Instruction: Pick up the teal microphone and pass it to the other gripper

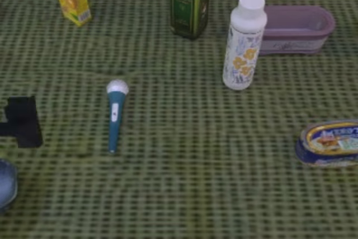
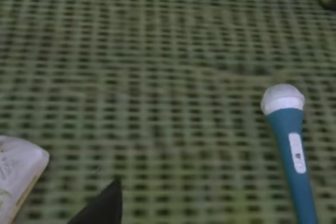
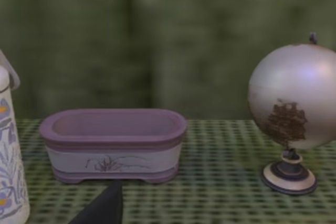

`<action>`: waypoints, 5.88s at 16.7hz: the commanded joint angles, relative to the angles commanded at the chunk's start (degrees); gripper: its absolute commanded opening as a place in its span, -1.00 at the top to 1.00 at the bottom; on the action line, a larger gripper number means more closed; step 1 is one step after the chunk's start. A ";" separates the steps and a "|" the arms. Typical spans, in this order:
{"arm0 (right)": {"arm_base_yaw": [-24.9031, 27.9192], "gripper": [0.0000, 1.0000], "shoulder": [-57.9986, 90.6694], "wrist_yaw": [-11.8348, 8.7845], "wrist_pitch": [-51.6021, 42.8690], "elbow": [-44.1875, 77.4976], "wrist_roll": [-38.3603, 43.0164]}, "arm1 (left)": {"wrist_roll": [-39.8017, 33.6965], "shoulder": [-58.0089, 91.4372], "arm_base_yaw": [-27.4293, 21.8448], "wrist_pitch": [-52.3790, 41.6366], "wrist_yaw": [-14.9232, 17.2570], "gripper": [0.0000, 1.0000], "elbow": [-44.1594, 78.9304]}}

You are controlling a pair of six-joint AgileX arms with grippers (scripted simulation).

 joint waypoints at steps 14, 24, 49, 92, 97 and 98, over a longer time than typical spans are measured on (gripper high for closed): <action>0.00 -1.00 0.00 0.00 0.00 0.00 0.00 | -13.53 69.96 -13.71 -29.02 -0.52 -1.00 47.72; 0.00 -1.00 0.00 0.00 0.00 0.00 0.00 | -14.10 74.19 -14.29 -30.30 -0.71 -1.00 49.57; 0.00 -1.00 0.00 0.00 0.00 0.00 0.00 | -13.51 86.00 -13.97 -12.36 -0.59 0.81 43.48; 0.00 -1.00 0.00 0.00 0.00 0.00 0.00 | 7.79 60.26 -13.95 71.11 24.60 1.00 19.46; 0.00 -1.00 0.00 0.00 0.00 0.00 0.00 | 6.19 54.36 -23.27 73.60 14.23 1.00 14.69; 0.00 -1.00 0.00 0.00 0.00 0.00 0.00 | 5.87 53.23 -24.99 74.09 12.42 1.00 13.87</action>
